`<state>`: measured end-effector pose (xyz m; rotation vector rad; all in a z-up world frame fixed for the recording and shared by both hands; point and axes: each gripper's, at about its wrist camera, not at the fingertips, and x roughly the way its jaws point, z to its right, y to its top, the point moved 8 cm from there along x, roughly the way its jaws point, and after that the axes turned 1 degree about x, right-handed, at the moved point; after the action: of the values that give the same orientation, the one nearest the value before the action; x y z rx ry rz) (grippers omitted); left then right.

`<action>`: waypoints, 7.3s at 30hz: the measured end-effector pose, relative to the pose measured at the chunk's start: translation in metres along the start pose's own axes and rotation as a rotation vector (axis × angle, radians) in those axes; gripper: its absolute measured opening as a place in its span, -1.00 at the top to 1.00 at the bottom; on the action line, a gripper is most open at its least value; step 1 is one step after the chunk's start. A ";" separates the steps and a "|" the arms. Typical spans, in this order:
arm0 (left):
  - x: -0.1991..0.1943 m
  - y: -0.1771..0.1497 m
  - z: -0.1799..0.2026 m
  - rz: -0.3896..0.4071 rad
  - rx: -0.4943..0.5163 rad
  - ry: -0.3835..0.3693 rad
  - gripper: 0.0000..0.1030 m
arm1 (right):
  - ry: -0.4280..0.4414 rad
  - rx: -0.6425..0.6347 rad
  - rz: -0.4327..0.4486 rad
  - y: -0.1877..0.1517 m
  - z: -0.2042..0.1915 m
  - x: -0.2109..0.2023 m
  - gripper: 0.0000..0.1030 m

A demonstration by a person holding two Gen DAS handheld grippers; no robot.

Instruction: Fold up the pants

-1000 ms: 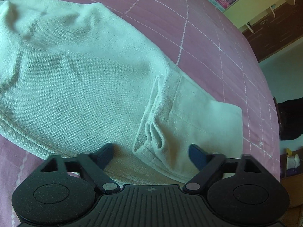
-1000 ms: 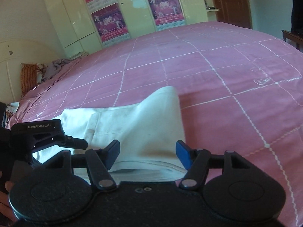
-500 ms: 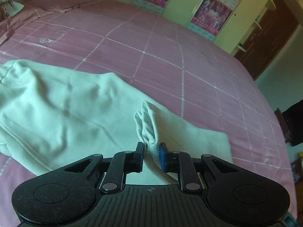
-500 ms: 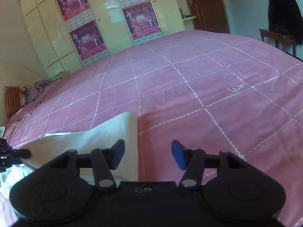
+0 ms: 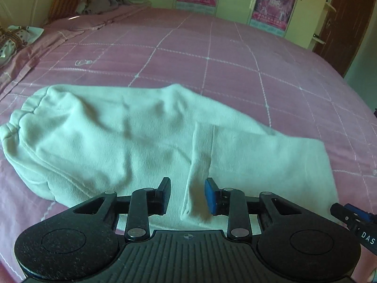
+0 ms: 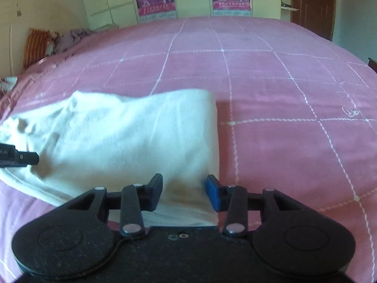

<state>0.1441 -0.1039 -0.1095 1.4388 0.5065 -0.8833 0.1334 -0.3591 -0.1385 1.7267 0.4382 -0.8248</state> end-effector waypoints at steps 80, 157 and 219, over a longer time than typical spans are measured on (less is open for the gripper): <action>-0.006 -0.050 -0.177 -0.083 -0.346 0.135 -0.66 | 0.062 -0.154 -0.036 0.004 -0.169 0.038 0.11; 0.035 0.103 -0.068 0.240 -0.153 -0.318 0.65 | 0.114 -0.080 -0.107 -0.017 -0.167 0.052 0.06; 0.089 0.001 0.043 -0.054 0.119 -0.153 -0.62 | 0.114 0.349 0.012 -0.010 0.005 -0.017 0.16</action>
<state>0.1895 -0.1648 -0.1730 1.4569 0.3846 -1.0728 0.1135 -0.3585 -0.1334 2.1051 0.3749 -0.8329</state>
